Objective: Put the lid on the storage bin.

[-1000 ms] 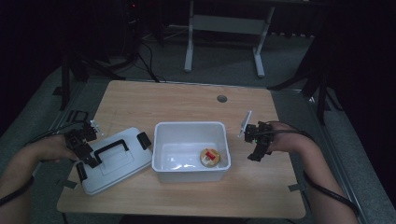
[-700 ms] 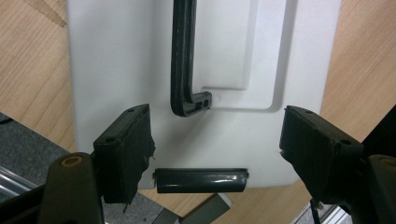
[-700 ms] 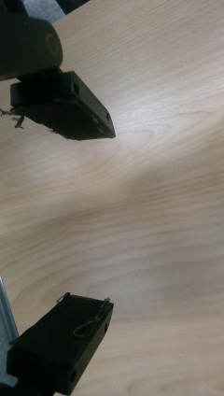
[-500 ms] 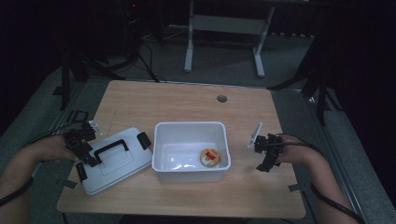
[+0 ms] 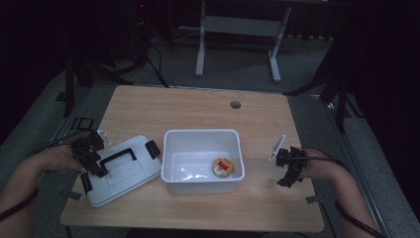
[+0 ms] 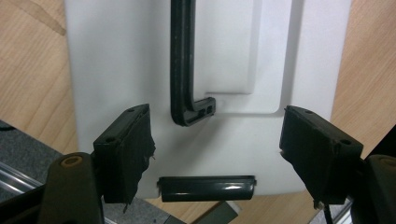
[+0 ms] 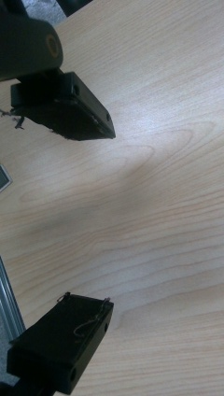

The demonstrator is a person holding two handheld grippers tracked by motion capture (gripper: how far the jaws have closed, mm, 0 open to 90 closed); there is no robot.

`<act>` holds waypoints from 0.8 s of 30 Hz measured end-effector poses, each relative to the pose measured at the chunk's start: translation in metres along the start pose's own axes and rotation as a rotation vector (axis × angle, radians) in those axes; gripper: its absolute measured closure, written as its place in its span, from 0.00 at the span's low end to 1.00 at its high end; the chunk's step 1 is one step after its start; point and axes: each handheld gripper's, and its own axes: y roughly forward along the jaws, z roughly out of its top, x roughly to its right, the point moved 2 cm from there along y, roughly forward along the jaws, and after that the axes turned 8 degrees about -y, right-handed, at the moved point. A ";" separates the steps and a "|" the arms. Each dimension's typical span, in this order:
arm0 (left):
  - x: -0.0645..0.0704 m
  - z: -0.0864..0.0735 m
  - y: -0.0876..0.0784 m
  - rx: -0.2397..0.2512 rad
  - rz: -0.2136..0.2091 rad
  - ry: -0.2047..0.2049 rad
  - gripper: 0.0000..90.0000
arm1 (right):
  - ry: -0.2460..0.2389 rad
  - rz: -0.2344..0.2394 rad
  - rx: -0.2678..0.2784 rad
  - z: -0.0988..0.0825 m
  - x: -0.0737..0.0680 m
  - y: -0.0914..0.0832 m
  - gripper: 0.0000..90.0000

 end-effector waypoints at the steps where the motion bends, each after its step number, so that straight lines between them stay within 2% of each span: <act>1: 0.000 0.000 0.000 0.002 0.002 0.003 0.28 | 0.000 0.002 -0.002 -0.001 -0.001 0.001 0.16; 8: 0.003 0.005 0.005 0.016 0.030 0.054 0.29 | 0.011 0.019 -0.009 -0.008 -0.004 0.008 0.16; 9: 0.003 0.006 0.006 0.013 0.044 0.063 0.30 | 0.015 0.019 -0.012 -0.009 -0.004 0.009 0.16; 12: 0.003 0.007 0.009 0.000 0.066 0.084 0.36 | 0.017 0.022 -0.014 -0.010 -0.003 0.012 0.16; 14: 0.002 0.008 0.013 -0.035 0.088 0.087 0.46 | 0.018 0.023 -0.014 -0.010 -0.003 0.013 0.16; 16: 0.002 0.009 0.016 -0.070 0.129 0.100 0.52 | 0.012 0.024 -0.016 -0.009 -0.003 0.013 0.17; 17: 0.001 0.009 0.017 -0.080 0.130 0.089 0.57 | 0.011 0.025 -0.013 -0.008 -0.003 0.013 0.18; 18: 0.001 0.010 0.018 -0.081 0.127 0.095 0.58 | 0.010 0.023 -0.011 -0.008 -0.003 0.013 0.19; 20: 0.002 0.011 0.020 -0.091 0.122 0.088 0.66 | 0.012 0.025 -0.009 -0.007 -0.003 0.013 0.19; 24: 0.003 0.013 0.025 -0.125 0.125 0.092 0.71 | 0.012 0.028 -0.015 -0.008 -0.003 0.014 0.19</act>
